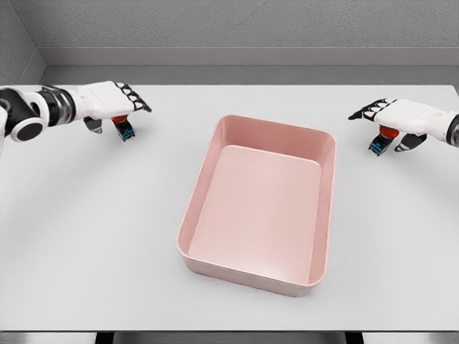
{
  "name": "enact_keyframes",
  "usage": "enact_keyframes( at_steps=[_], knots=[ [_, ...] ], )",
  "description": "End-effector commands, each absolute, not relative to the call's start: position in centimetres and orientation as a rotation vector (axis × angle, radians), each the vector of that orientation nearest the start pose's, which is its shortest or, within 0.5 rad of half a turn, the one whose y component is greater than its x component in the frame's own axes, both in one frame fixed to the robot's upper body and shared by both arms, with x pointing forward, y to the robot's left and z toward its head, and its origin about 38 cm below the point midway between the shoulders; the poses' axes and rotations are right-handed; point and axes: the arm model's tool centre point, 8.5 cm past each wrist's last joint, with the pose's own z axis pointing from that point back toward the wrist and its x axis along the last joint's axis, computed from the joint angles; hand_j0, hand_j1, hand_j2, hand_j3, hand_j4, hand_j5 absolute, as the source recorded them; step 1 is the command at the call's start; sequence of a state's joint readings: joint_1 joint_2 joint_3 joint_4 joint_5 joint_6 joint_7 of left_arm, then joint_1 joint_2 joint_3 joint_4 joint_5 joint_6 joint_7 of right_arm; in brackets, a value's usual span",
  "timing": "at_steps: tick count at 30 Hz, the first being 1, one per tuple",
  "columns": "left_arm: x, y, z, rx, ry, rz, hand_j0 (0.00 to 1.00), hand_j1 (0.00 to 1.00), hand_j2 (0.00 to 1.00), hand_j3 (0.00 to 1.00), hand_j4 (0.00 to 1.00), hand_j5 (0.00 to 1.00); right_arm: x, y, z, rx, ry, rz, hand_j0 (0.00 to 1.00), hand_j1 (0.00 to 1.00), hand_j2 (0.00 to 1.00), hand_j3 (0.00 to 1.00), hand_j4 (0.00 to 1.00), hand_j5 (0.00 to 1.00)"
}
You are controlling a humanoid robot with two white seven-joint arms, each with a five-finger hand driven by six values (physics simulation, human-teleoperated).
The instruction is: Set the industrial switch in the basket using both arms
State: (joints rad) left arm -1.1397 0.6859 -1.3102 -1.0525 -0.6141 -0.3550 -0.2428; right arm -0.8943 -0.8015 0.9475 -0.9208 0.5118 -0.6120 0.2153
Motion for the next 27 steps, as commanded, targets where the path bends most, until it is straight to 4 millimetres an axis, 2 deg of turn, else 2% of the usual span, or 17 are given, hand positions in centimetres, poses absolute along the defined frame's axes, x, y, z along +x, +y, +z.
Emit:
enact_keyframes(
  at_steps=[1,2,4,6,9,16,21,27],
  knots=[
    [53.3,28.2,19.6,0.835,-1.0,-2.242,0.96,0.96,0.96,0.96,0.96,0.96,49.4,-39.3,17.8,-0.642,-1.161,1.962,0.91,0.91,0.91,0.91,0.91,0.91],
    [53.3,28.1,19.6,0.833,-1.002,-2.242,0.95,0.95,0.95,0.95,0.95,0.95,49.4,-39.3,17.7,-0.642,-1.16,1.963,0.88,0.88,0.88,0.88,0.88,0.88],
    [53.2,28.0,19.6,0.83,-1.006,-2.245,0.91,0.91,0.91,0.91,0.91,0.91,49.4,-39.3,17.7,-0.645,-1.153,1.97,0.88,0.88,0.88,0.88,0.88,0.88],
    [53.1,27.7,19.3,0.821,-1.008,-2.254,0.8,0.8,0.8,0.8,0.8,0.8,49.4,-39.7,17.5,-0.65,-1.138,1.967,0.88,0.88,0.88,0.88,0.88,0.88],
    [53.1,27.6,19.3,0.818,-1.009,-2.257,0.76,0.76,0.76,0.76,0.76,0.76,49.4,-40.3,17.3,-0.655,-1.12,1.961,0.88,0.88,0.88,0.88,0.88,0.88],
    [53.0,27.9,18.8,0.811,-1.0,-2.254,0.73,0.73,0.73,0.73,0.73,0.73,49.5,-40.5,17.7,-0.681,-1.107,1.972,0.71,0.71,0.71,0.71,0.71,0.71],
    [52.8,28.2,18.4,0.808,-0.989,-2.254,0.7,0.7,0.7,0.7,0.7,0.7,49.5,-40.4,17.7,-0.68,-1.111,1.974,0.7,0.7,0.7,0.7,0.7,0.7],
    [52.8,28.3,18.4,0.807,-0.986,-2.255,0.57,0.57,0.57,0.57,0.57,0.57,49.4,-40.3,17.5,-0.676,-1.108,1.982,0.66,0.66,0.66,0.66,0.66,0.66]
  ],
)
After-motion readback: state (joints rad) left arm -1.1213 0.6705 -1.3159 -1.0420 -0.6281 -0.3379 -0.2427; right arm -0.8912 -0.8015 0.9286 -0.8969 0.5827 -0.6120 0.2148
